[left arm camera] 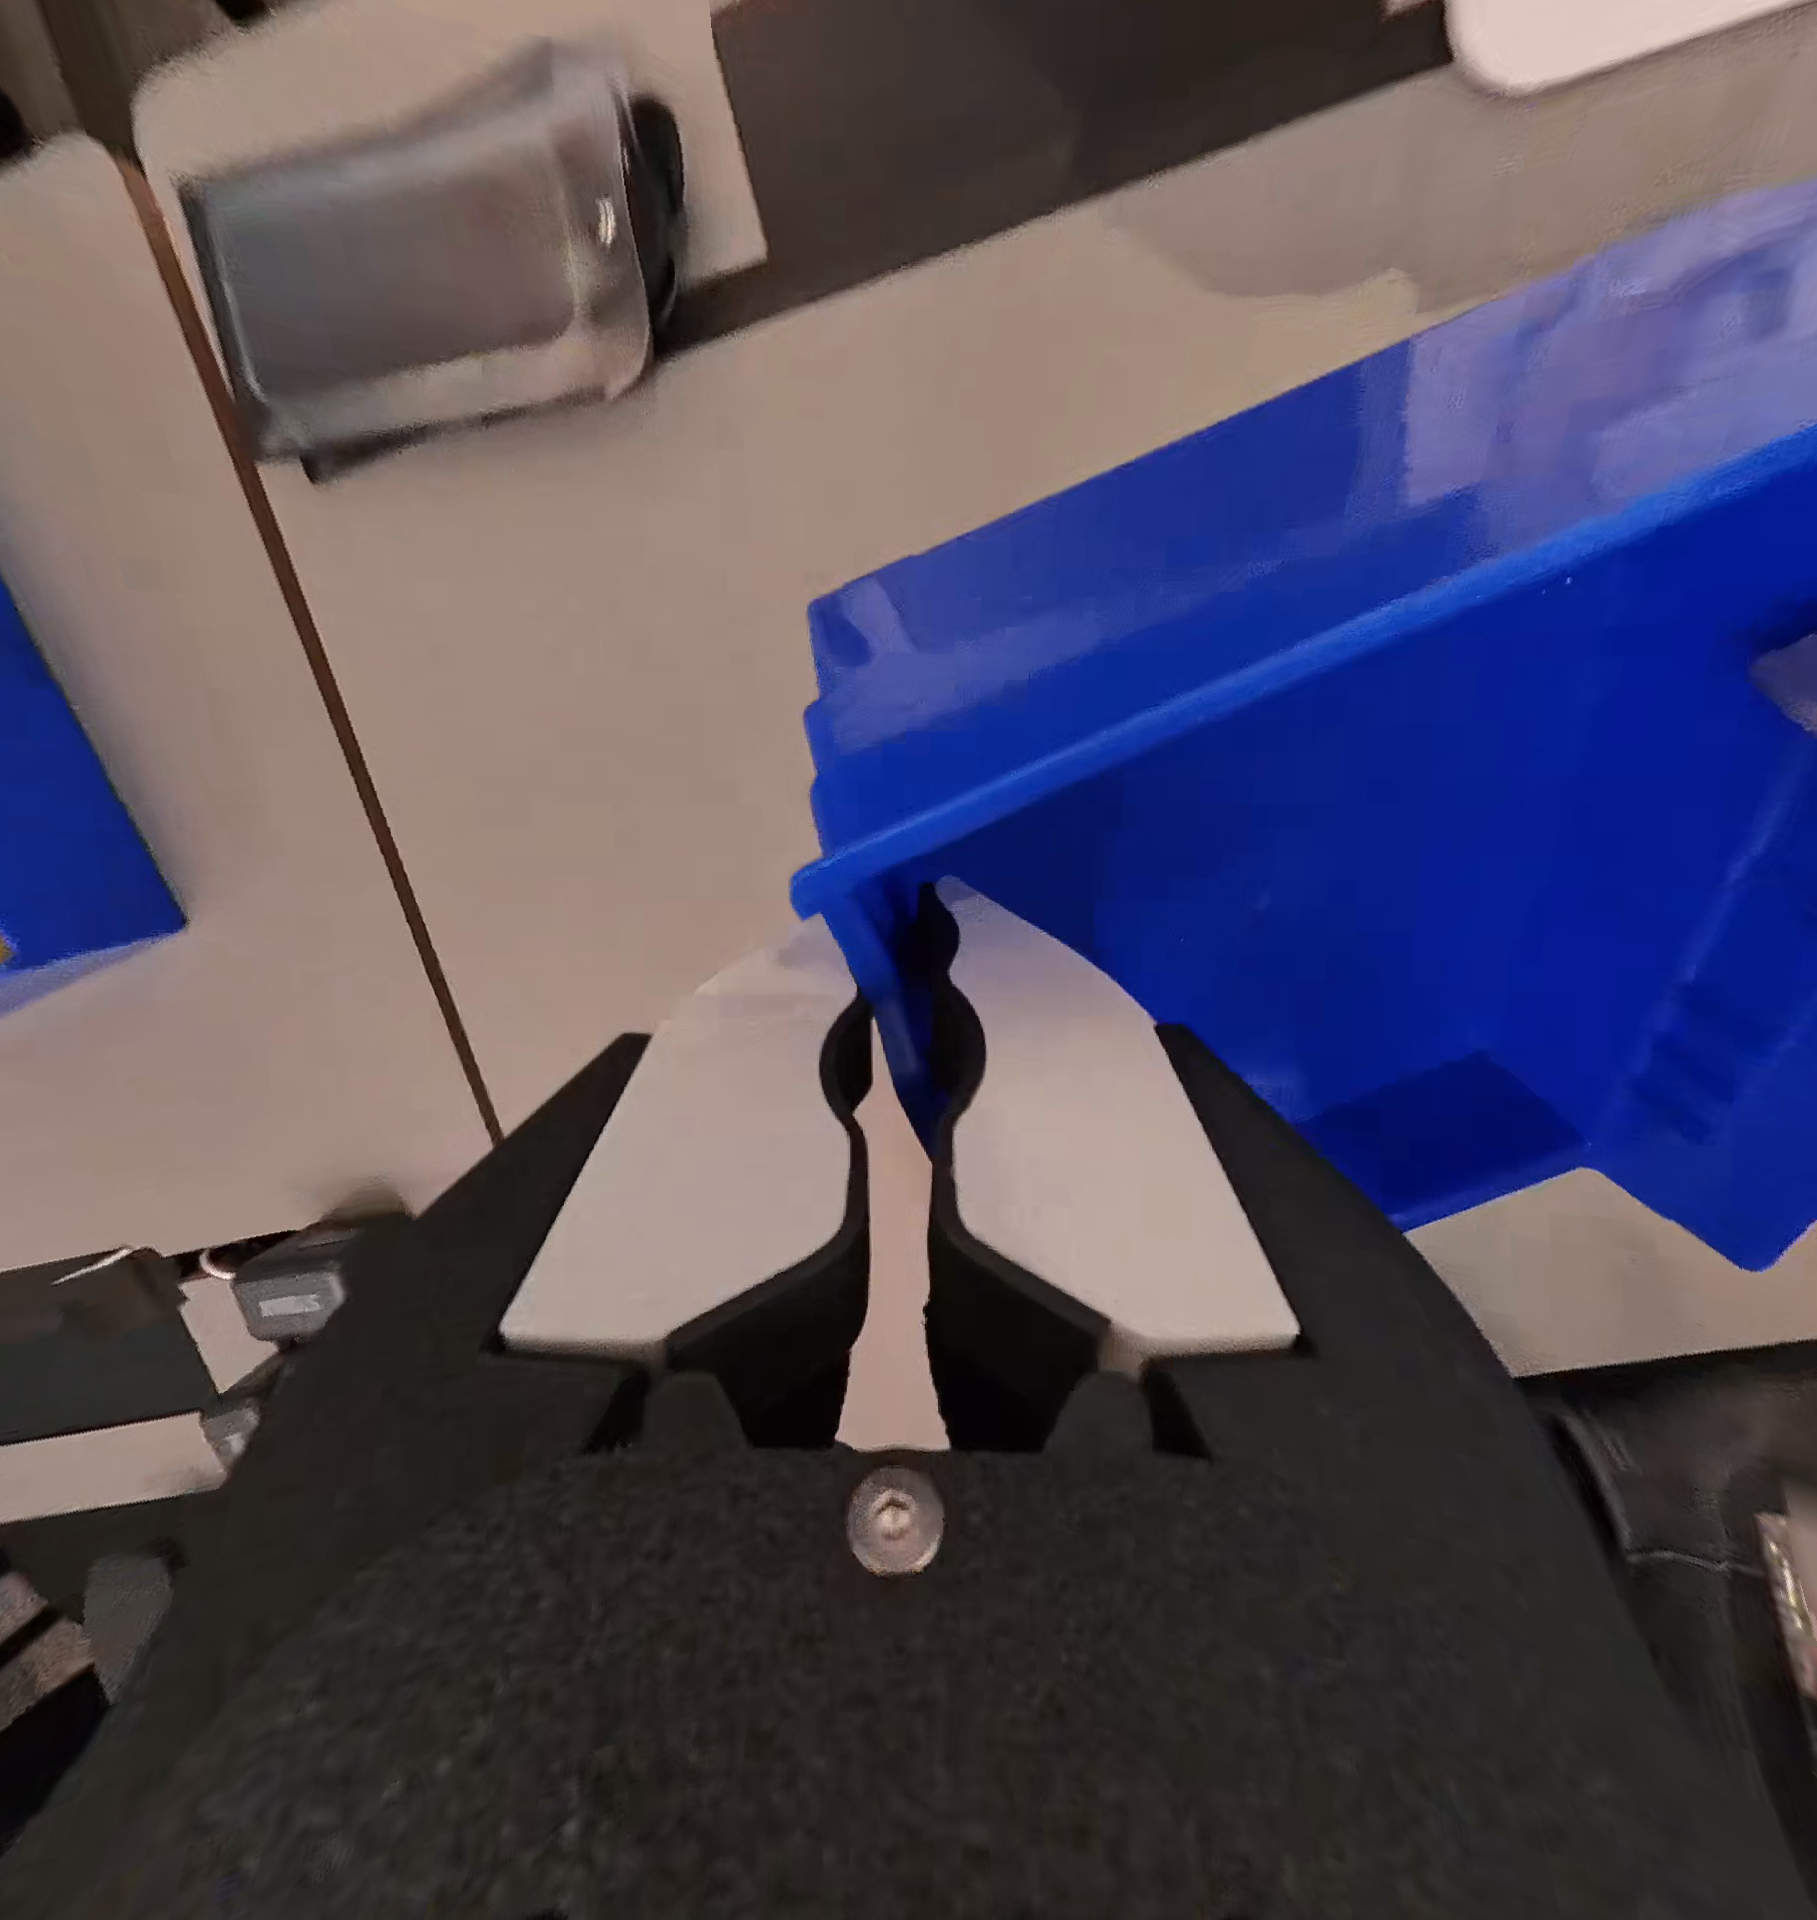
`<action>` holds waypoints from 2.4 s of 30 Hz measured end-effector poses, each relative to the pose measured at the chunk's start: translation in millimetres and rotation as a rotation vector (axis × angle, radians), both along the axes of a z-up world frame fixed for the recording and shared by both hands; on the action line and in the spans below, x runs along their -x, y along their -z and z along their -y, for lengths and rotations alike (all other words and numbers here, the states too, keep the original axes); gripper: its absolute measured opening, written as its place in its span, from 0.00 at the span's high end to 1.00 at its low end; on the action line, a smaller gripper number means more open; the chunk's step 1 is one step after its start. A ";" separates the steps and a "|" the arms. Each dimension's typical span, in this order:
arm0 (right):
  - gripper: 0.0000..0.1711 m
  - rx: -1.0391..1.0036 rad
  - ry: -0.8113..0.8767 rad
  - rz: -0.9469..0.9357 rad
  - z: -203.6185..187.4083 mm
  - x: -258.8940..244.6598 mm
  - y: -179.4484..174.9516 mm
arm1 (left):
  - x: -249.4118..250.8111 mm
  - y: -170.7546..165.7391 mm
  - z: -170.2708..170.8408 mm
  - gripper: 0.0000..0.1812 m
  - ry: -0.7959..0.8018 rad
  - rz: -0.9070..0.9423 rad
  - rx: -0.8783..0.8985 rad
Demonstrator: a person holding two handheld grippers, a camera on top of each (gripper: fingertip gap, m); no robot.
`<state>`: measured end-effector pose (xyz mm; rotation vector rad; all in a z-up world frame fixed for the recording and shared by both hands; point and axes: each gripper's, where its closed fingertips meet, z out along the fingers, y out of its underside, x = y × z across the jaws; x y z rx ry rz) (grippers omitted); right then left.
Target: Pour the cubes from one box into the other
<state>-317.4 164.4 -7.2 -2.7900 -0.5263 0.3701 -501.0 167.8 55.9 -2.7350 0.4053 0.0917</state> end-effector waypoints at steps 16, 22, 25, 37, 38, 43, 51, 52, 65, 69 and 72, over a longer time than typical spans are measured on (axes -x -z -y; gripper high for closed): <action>0.96 0.287 0.040 0.038 -62.9 33.4 122.1 | 37.1 149.8 -94.4 0.97 0.041 0.084 0.303; 0.94 0.275 0.035 0.020 -69.7 36.9 149.2 | 41.8 187.6 -103.7 0.96 0.024 0.081 0.293; 0.90 0.230 0.029 -0.006 -72.0 40.2 146.8 | 44.3 196.4 -101.5 0.94 0.007 0.107 0.275; 0.82 -0.261 0.009 -0.272 -60.8 -13.3 11.1 | 32.8 34.2 -85.3 0.73 -0.124 0.283 -0.206; 0.81 -0.355 0.011 -0.276 -55.2 -29.3 -4.8 | 22.0 13.0 -76.2 0.73 -0.121 0.335 -0.287; 0.81 -0.810 -0.001 -0.109 -0.8 -140.2 -53.6 | -44.3 -53.8 22.6 0.74 -0.009 0.550 -0.565; 0.69 -0.914 0.127 -0.002 139.4 -329.6 5.2 | -73.6 37.4 167.7 0.72 -0.026 0.416 -0.781; 0.68 -0.923 0.167 0.021 154.9 -351.4 18.7 | -77.5 58.3 181.3 0.72 -0.037 0.417 -0.760; 0.70 -0.955 0.467 0.009 229.8 -476.4 91.0 | -62.3 143.2 227.5 0.72 -0.179 0.307 -0.918; 0.70 -0.984 0.469 0.040 227.3 -479.5 92.1 | -59.0 147.3 220.7 0.71 -0.190 0.299 -0.903; 0.70 -0.963 0.452 0.046 227.0 -478.1 99.1 | -60.2 149.2 220.5 0.71 -0.186 0.302 -0.891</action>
